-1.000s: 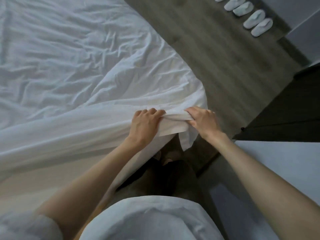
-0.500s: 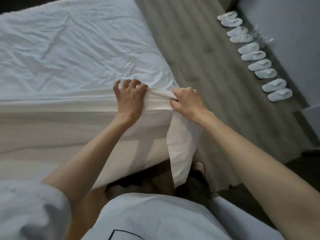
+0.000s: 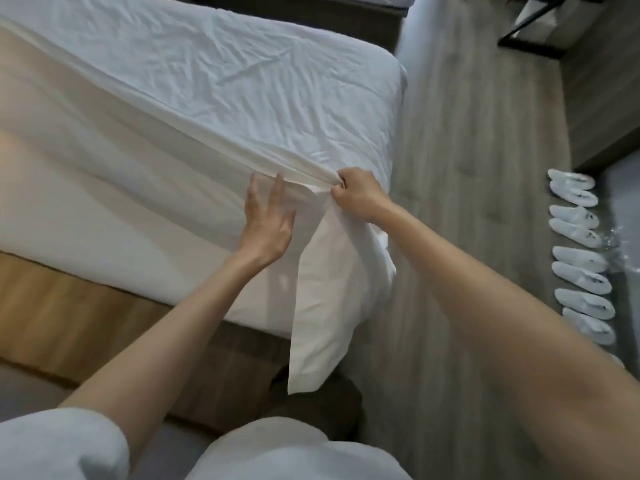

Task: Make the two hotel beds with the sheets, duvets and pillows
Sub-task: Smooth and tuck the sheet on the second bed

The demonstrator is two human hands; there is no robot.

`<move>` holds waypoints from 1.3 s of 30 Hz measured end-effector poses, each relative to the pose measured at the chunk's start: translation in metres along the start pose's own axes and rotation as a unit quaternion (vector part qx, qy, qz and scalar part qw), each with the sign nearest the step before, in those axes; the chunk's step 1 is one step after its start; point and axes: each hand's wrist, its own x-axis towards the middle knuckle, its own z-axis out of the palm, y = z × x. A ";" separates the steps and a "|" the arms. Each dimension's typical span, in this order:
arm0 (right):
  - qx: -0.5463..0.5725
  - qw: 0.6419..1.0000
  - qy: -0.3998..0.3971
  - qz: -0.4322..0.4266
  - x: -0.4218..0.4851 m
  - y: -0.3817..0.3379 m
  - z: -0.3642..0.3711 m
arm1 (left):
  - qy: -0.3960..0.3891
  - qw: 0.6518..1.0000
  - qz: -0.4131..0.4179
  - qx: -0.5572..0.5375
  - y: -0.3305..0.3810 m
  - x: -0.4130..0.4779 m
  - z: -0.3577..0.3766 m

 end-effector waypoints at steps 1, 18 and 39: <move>0.004 1.000 0.000 -0.004 0.005 0.003 -0.004 | -0.018 0.999 -0.021 -0.030 0.005 -0.001 0.004; 0.004 0.995 -0.041 -0.094 0.170 0.106 -0.117 | -0.065 0.989 -0.071 -0.115 0.129 0.149 0.085; 0.004 0.901 -0.284 -0.328 0.372 0.146 -0.248 | 0.204 0.911 -0.302 -0.195 0.307 0.298 0.188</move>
